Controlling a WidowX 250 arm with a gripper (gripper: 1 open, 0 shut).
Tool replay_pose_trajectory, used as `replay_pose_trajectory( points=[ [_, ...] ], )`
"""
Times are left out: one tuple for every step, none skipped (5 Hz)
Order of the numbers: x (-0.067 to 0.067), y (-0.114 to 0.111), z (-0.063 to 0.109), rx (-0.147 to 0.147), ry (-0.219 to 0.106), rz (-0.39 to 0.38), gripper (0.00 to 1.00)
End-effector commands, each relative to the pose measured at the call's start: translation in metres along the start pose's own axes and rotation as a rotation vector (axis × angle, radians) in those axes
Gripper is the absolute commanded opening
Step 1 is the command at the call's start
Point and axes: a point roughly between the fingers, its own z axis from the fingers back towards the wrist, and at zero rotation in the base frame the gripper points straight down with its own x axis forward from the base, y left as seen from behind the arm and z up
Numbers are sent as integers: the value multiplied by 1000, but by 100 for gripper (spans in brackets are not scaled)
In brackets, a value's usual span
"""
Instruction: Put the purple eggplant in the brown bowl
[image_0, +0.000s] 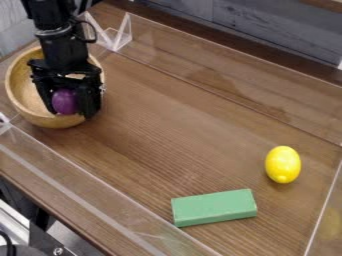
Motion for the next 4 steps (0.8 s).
replay_pose_trajectory(
  points=[
    [8,-1,22,22,-67,-3,100],
    [9,0,21,22,-66,5,0],
    [12,3,19,24,-67,16,0],
    [15,5,16,27,-68,26,0]
  ],
)
